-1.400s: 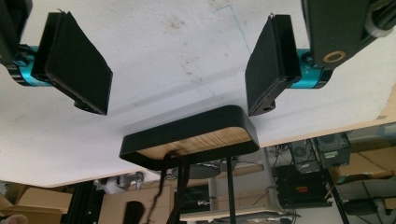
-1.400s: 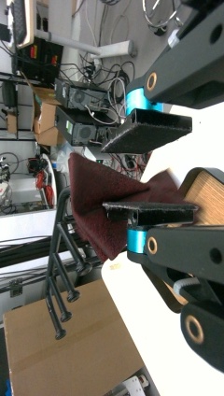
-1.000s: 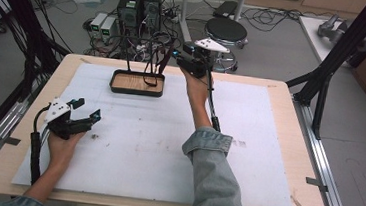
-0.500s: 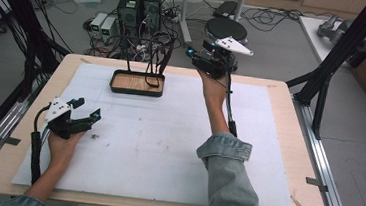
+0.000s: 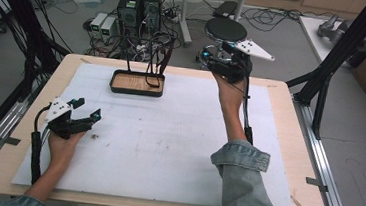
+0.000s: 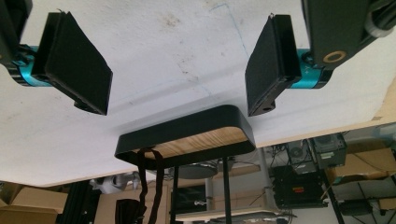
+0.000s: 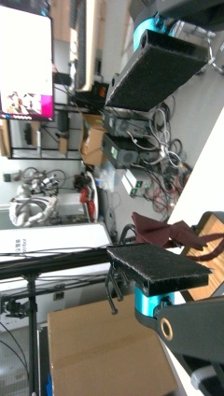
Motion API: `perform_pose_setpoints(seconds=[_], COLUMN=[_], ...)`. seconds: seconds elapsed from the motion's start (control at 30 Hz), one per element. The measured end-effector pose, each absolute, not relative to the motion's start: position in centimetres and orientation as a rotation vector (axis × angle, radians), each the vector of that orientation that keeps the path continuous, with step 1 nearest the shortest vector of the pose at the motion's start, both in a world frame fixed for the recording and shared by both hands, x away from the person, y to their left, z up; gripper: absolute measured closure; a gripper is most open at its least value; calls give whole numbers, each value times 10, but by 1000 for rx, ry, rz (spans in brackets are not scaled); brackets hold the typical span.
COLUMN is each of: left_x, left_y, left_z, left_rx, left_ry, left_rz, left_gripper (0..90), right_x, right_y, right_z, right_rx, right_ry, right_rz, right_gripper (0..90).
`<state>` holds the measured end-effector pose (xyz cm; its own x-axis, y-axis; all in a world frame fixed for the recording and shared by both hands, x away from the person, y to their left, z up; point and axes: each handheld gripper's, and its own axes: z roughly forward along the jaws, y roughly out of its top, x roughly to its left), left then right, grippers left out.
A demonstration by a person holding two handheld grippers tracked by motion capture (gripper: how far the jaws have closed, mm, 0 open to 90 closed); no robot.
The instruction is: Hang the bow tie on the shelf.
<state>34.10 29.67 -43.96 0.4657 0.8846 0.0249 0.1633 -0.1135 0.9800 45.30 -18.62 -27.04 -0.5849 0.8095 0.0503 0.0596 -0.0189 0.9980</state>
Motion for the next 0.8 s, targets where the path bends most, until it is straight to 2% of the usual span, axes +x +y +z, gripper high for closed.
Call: perform_pose_setpoints(seconds=[0.3,0.5,0.8], left_x=[341,341,341], left_y=[296,296,295], left_z=[-440,-440,-440], left_rx=[1590,1595,1599], left_ry=[936,934,934], left_rz=[803,804,806], left_gripper=[234,234,233], right_x=[430,406,380], right_y=[-215,-234,-248], right_z=[-276,-294,-312], right_rx=[924,945,932], right_ry=[1647,1614,1579], right_rz=[1654,1612,1619], right_gripper=[174,123,116])
